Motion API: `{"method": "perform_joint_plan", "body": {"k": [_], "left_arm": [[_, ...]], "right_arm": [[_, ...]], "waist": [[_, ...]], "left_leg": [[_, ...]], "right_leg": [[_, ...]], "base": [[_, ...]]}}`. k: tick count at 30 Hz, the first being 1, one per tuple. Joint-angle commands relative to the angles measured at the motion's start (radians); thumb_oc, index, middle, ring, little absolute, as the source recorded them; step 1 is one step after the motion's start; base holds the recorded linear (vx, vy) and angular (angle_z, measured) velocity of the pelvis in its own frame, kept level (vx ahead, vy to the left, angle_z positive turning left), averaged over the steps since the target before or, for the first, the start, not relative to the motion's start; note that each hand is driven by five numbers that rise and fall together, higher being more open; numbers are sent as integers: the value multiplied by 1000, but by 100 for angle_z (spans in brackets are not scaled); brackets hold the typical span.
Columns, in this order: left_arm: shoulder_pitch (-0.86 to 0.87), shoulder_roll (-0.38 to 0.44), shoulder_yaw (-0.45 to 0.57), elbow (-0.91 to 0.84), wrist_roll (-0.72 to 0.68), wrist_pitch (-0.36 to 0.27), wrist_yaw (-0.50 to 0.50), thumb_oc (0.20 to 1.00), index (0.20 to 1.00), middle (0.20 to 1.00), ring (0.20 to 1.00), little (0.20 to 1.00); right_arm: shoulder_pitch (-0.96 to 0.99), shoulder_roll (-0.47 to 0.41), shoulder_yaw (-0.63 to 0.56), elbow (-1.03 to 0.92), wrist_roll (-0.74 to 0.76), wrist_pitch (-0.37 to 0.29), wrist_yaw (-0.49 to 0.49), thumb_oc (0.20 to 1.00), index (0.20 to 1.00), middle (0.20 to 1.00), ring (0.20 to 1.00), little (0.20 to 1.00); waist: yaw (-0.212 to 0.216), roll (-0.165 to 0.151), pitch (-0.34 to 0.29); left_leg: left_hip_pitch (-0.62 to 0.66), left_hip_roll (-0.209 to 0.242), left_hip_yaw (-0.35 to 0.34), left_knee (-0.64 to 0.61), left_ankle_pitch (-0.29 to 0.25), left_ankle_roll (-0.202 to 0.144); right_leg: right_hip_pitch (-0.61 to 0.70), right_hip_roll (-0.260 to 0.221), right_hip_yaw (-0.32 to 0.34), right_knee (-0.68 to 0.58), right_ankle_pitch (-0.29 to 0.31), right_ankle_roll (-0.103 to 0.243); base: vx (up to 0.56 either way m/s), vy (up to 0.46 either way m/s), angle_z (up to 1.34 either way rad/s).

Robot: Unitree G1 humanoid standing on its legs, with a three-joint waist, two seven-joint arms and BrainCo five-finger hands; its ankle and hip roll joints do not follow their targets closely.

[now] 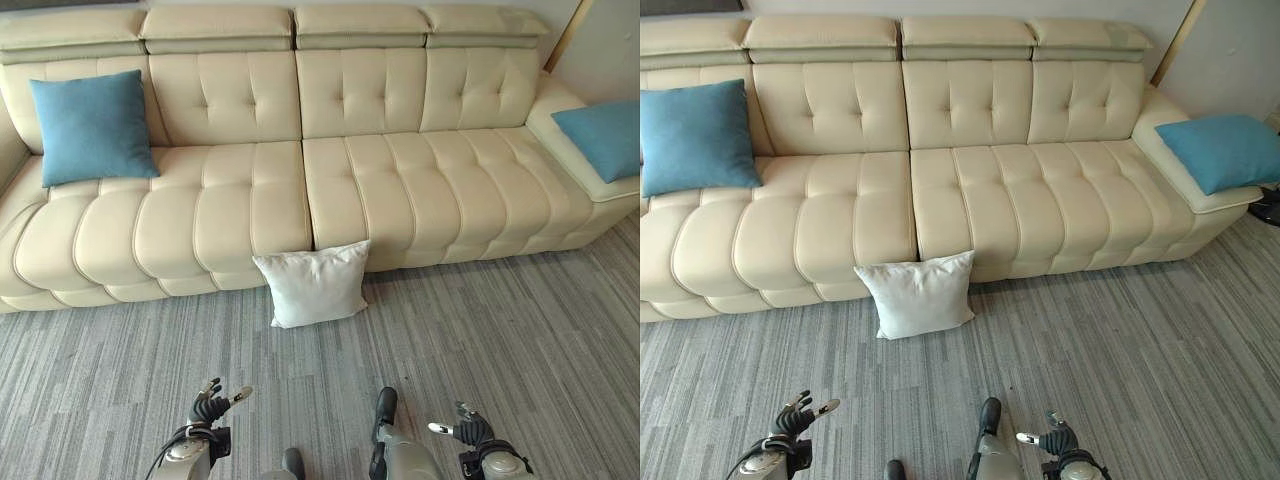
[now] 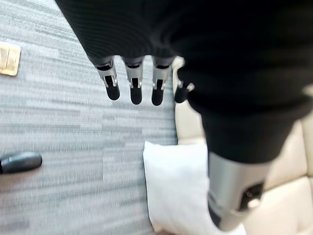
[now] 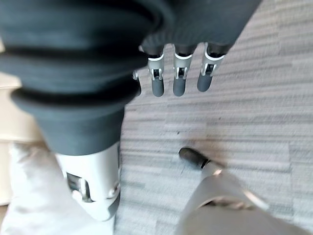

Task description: Pick up all the scattered cushions and arrange them neatly on the sofa.

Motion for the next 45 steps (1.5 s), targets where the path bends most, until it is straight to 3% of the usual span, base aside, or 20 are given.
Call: {"method": "perform_joint_plan", "body": {"k": [1,2,3,4,6,8,13,15,16,19,22,27,30,33,35,38,41,45], "left_arm": [[-38,15,11,-49,8,-36,9,1000,1000,1000,1000,1000],[-38,16,12,-49,8,-36,9,1000,1000,1000,1000,1000],[-42,12,10,-45,0,-35,11,1000,1000,1000,1000,1000],[-46,15,7,-39,-5,-34,11,1000,1000,1000,1000,1000],[-57,17,3,-38,-18,-38,13,1000,1000,1000,1000,1000],[-62,16,2,-35,-28,-36,14,1000,1000,1000,1000,1000],[-54,19,3,-19,-17,-27,15,1000,1000,1000,1000,1000],[-47,19,3,-22,-15,-24,18,1000,1000,1000,1000,1000],[-45,18,3,-23,-14,-23,22,1000,1000,1000,1000,1000],[-49,20,-2,-21,-14,-26,29,1000,1000,1000,1000,1000],[-41,18,-5,-17,-6,-26,18,1000,1000,1000,1000,1000],[-50,24,-21,28,24,-32,6,1000,1000,1000,1000,1000],[-50,37,-20,25,35,-26,6,1000,1000,1000,1000,1000],[-49,54,-10,36,35,-26,11,1000,1000,1000,1000,1000],[-48,55,-4,47,35,-26,9,1000,1000,1000,1000,1000],[-49,56,1,60,35,-30,7,1000,1000,1000,1000,1000],[-45,49,13,72,16,-27,16,1000,1000,1000,1000,1000],[-61,34,12,117,16,-34,23,1000,1000,1000,1000,1000]], "right_arm": [[-59,-37,-13,-42,34,-30,-19,1000,1000,1000,1000,1000],[-59,-36,-13,-42,34,-30,-19,1000,1000,1000,1000,1000],[-63,-40,-10,-39,45,-35,-20,1000,1000,1000,1000,1000],[-70,-45,-12,-46,58,-36,-22,1000,1000,1000,1000,1000],[-75,-52,-11,-49,65,-38,-25,1000,1000,1000,1000,1000],[-78,-55,-7,-39,65,-35,-27,1000,1000,1000,1000,1000],[-82,-65,-4,-31,66,-35,-26,1000,1000,1000,1000,1000],[-80,-71,-2,-32,59,-34,-26,1000,1000,1000,1000,1000],[-80,-72,0,-34,57,-35,-30,1000,1000,1000,1000,1000],[-77,-74,-1,-32,51,-32,-35,1000,1000,1000,1000,1000],[-68,-64,-1,-17,38,-31,-24,1000,1000,1000,1000,1000],[-66,-37,9,10,22,-31,-12,1000,1000,1000,1000,1000],[-63,-18,15,18,10,-21,-5,1000,1000,1000,1000,1000],[-66,-3,25,16,7,-17,-3,1000,1000,1000,1000,1000],[-65,5,28,20,3,-15,-1,1000,1000,1000,1000,1000],[-67,3,29,21,2,-16,-1,1000,1000,1000,1000,1000],[-69,-5,29,12,-3,-13,-9,1000,1000,1000,1000,1000],[-61,-5,33,30,8,-17,-14,1000,1000,1000,1000,1000]], "waist": [[-16,22,-2],[-18,19,-5],[-16,21,1],[-10,10,12],[3,-3,26],[10,-14,34],[32,-26,34],[38,-17,24],[46,-6,24],[50,-1,27],[52,9,3],[46,2,-27],[45,-4,-25],[40,0,-8],[39,7,-5],[38,12,-6],[37,11,9],[23,0,3]], "left_leg": [[18,23,-29,130,-85,-62],[13,21,-30,130,-81,-61],[-9,34,-40,203,-60,-77],[-74,37,-65,352,-13,-92],[-147,39,-87,490,32,-104],[-195,61,-73,529,47,-99],[-218,80,-61,368,-3,-81],[-227,99,-63,232,52,-94],[-251,124,-70,154,126,-111],[-280,145,-54,98,181,-130],[-240,136,-33,45,172,-124],[-175,82,-13,16,134,-93],[-146,51,-5,8,100,-59],[-123,34,13,-1,79,-31],[-107,30,27,-1,62,-25],[-93,29,34,-1,52,-26],[-68,17,36,-1,38,-30],[-62,7,29,-1,38,-31]], "right_leg": [[76,24,7,36,-94,-3],[72,21,6,35,-92,-3],[93,37,11,34,-108,-21],[115,45,11,37,-128,-50],[143,50,7,32,-149,-73],[166,52,3,27,-170,-84],[217,53,7,0,-195,-67],[229,58,4,-5,-208,-62],[249,68,5,-8,-226,-60],[280,73,5,-10,-248,-56],[293,63,10,-3,-249,-40],[282,11,25,45,-232,-6],[236,-23,41,169,-221,17],[155,-50,61,317,-161,45],[111,-53,56,349,-152,41],[104,-48,33,293,-162,31],[87,-31,-24,137,-136,22],[99,6,43,73,-122,21]], "base": [[148,-109,31],[232,-188,33],[183,-181,32],[232,-228,22],[177,-165,4],[145,-76,-8],[177,26,5],[246,137,-6],[272,184,1],[201,180,-2],[168,241,-11],[130,269,7],[60,259,0],[11,194,-4],[60,128,-16],[79,33,-10],[83,-27,-23],[92,-85,8]]}}
